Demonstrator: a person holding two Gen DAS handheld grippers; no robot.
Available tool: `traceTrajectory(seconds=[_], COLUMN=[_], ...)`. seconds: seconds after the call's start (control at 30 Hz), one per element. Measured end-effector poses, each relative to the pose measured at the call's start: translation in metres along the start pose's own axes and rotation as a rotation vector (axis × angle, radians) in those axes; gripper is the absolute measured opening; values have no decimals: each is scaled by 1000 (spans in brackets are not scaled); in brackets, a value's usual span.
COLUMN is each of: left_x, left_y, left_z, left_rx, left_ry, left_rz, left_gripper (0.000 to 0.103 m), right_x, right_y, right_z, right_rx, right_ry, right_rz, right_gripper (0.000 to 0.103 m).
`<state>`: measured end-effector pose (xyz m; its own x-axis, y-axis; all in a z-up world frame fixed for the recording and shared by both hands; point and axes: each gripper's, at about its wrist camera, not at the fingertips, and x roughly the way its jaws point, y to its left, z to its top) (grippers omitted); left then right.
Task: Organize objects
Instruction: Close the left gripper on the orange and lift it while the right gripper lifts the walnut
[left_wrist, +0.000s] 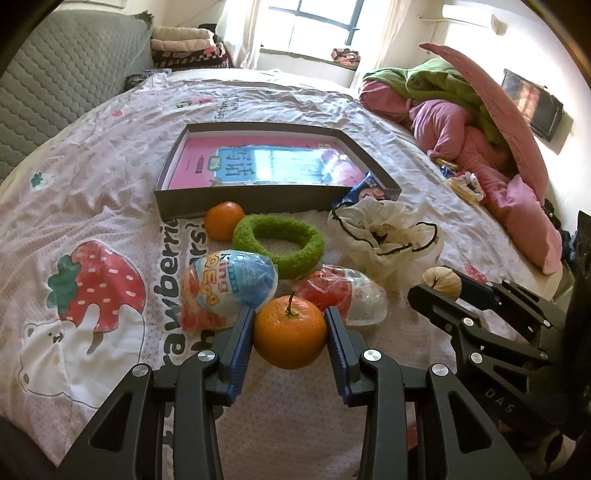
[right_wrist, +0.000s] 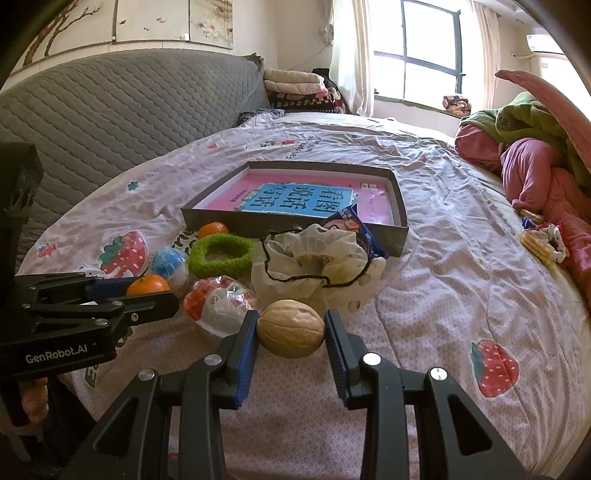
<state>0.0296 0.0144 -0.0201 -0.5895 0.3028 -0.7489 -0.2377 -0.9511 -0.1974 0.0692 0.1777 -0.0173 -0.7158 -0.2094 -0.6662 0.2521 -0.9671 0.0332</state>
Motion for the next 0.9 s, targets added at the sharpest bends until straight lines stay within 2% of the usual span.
traceTrajectory(seconds=[0.47,0.9], left_x=[-10,-11], left_y=[-11,-8], left_z=[11,29], left_rx=[13,-7], left_ry=[-37,-75], left_rz=[-9,-10], left_gripper=[39,39], right_x=[-4,2], right_y=[4,7], right_z=[10,33], right_rx=[-11,-33], right_ry=[-31,-57], right_rz=[10,2], right_gripper=[36,36])
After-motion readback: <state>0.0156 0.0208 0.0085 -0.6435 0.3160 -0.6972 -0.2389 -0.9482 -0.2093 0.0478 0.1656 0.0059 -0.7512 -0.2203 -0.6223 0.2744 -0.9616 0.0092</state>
